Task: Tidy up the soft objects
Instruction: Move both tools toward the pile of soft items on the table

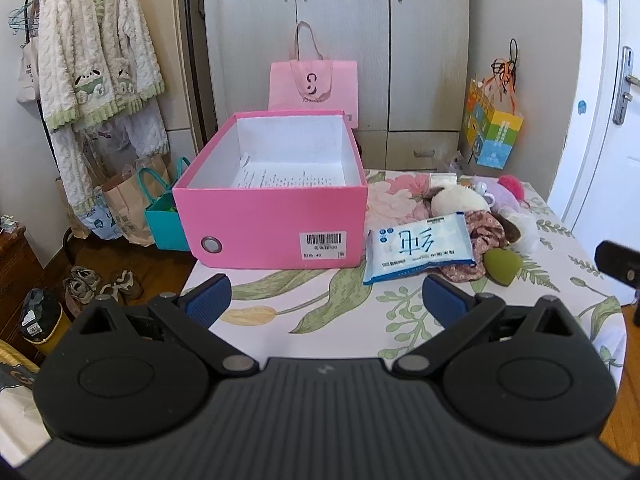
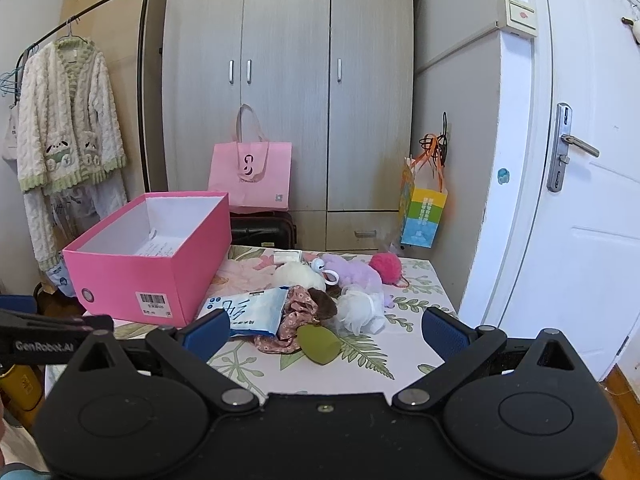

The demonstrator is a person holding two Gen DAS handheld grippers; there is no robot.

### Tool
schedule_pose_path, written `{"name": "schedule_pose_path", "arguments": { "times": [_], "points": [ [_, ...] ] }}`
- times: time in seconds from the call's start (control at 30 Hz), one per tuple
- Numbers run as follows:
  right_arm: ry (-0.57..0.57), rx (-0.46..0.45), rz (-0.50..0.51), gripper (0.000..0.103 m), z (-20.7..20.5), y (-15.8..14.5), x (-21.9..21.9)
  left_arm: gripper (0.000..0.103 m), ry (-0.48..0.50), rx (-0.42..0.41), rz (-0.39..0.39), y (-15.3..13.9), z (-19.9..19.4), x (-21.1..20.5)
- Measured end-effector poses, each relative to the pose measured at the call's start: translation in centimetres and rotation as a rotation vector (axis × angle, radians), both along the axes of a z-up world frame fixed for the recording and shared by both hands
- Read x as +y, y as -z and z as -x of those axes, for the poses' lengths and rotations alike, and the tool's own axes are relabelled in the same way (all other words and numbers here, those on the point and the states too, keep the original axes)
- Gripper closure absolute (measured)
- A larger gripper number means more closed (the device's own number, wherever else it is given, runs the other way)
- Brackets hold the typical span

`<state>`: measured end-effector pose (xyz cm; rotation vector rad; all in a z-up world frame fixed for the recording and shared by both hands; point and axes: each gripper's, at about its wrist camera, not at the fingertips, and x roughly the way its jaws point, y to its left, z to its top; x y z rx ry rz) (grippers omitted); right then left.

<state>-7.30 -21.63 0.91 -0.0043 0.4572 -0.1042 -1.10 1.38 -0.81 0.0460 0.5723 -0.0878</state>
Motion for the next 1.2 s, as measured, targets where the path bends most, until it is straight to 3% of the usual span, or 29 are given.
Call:
{"name": "schedule_pose_path", "arguments": {
  "times": [0.67, 1.0, 1.2],
  "points": [
    [0.011, 0.038, 0.001, 0.0, -0.3, 0.7, -0.1, 0.0, 0.017, 0.05, -0.034, 1.1, -0.4, -0.5],
    [0.005, 0.048, -0.016, 0.0, -0.3, 0.9, -0.5, 0.0, 0.027, 0.039, -0.013, 0.9, -0.3, -0.4],
    [-0.041, 0.021, -0.055, 0.0, -0.1, 0.3, -1.6, 0.0, 0.038, -0.027, 0.026, 0.4, -0.4, -0.8]
  ]
}}
